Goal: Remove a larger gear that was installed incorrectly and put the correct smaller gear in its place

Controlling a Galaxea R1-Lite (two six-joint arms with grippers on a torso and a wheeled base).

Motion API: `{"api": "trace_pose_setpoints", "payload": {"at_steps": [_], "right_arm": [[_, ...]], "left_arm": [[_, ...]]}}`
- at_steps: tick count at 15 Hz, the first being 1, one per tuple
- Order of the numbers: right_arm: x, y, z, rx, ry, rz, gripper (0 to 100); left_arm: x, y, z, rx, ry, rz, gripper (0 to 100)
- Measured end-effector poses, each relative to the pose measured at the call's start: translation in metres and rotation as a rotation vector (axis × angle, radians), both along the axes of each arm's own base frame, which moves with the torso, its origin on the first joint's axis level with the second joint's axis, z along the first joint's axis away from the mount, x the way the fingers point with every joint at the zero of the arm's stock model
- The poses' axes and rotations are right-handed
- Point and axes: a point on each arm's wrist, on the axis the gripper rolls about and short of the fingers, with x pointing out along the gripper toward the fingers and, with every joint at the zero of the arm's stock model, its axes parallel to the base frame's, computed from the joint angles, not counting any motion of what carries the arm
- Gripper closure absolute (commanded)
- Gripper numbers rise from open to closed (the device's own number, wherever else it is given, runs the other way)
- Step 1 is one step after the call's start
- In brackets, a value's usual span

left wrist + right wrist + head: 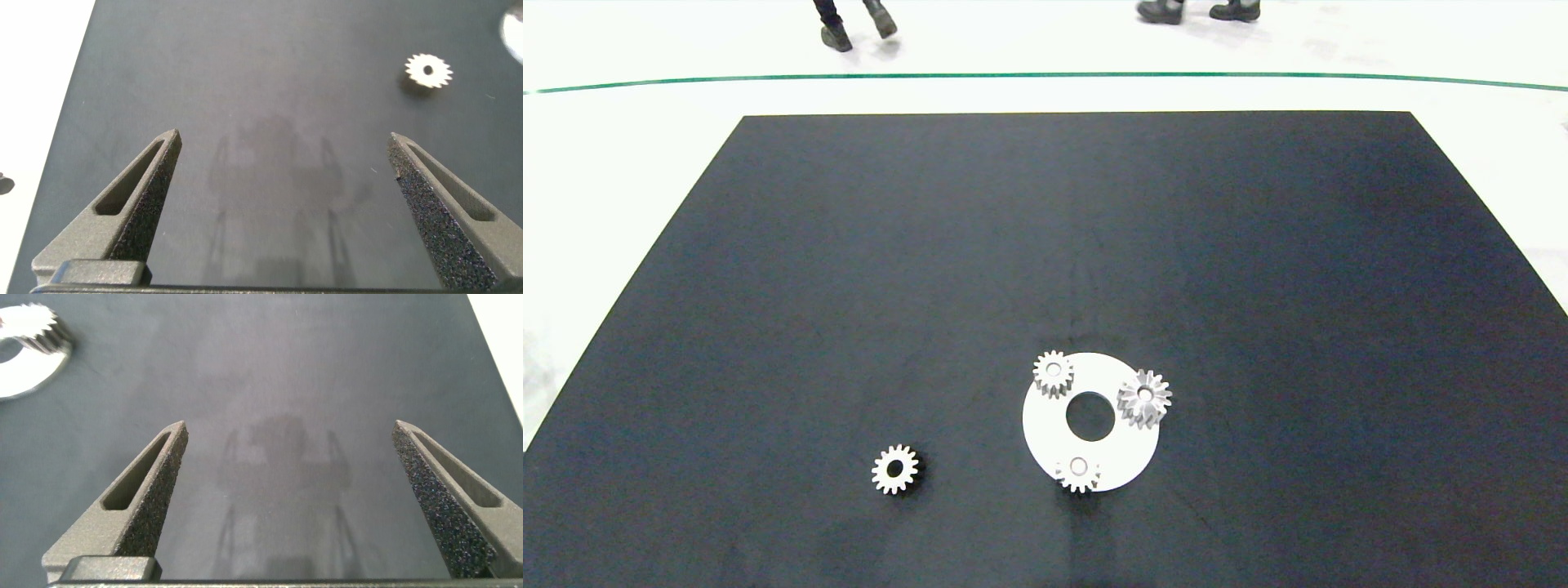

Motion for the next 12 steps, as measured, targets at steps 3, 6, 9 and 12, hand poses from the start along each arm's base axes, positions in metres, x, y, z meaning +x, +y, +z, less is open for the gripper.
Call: {"api": "trace_pose_setpoints", "payload": {"at_steps": [3, 6, 9, 12], "right_arm": [[-0.008, -0.001, 0.04, -0.024, -0.021, 0.023, 0], [-0.002, -0.002, 0.074, -0.048, -0.013, 0.049, 0], [0.017, -0.002, 0.098, -0.054, 0.048, 0.093, 0], [0.045, 0.0, 0.113, -0.063, 0.144, 0.148, 0]], "left_arm": [[-0.01, 0.001, 0.024, 0.044, 0.011, -0.04, 0], [-0.006, 0.002, 0.046, 0.083, 0.023, -0.075, 0], [0.003, 0.003, 0.066, 0.105, 0.079, -0.105, 0], [0.01, 0.002, 0.084, 0.111, 0.169, -0.124, 0]]}}
